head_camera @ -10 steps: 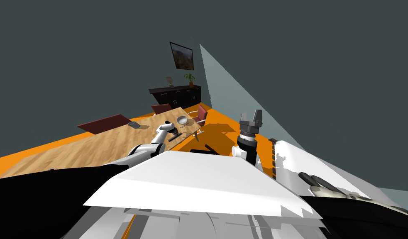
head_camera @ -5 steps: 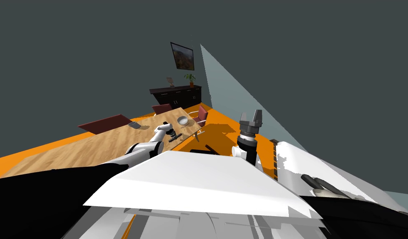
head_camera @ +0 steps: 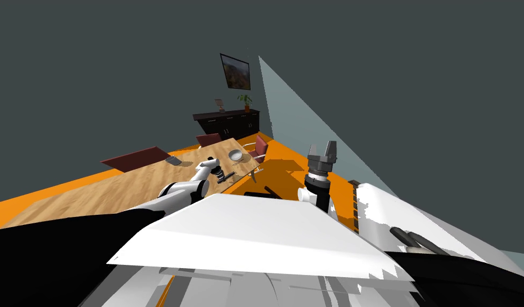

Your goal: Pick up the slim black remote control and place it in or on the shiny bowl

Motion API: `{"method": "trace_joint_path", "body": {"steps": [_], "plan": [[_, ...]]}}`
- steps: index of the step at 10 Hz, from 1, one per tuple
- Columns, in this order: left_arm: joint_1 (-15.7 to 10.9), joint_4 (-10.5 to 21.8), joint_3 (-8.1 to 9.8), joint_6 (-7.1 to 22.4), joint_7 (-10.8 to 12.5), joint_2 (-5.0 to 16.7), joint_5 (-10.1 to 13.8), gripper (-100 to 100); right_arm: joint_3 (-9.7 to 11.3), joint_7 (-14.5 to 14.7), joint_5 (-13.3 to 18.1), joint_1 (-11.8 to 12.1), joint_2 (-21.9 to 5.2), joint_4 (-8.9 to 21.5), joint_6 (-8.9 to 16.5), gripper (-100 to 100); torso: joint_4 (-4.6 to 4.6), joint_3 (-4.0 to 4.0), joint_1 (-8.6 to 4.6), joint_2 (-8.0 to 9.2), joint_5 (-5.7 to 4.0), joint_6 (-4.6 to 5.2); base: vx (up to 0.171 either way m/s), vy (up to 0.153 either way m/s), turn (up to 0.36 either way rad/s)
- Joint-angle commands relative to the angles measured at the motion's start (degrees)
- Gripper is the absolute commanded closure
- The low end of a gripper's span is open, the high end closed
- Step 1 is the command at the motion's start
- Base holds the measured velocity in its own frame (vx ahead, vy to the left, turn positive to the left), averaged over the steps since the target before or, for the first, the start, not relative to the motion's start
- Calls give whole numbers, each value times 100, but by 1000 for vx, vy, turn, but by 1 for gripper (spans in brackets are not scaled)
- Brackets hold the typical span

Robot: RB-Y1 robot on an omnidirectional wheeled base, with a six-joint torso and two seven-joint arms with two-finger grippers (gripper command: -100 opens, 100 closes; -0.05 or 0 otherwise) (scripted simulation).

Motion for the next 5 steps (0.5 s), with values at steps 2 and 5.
{"method": "trace_joint_path", "body": {"steps": [2, 5], "plan": [[84, 145, -18, -263, -26, -115, -34, -100, 0, 0, 0, 0, 0, 0, 0, 0, -1, -1, 1, -2, 1, 0, 21, 15, -3], [103, 176, -17, -315, -43, -129, -34, 100, 0, 0, 0, 0, 0, 0, 0, 0, -1, -2, 3, -4, 1, 0, 15, 13, 2]]}}
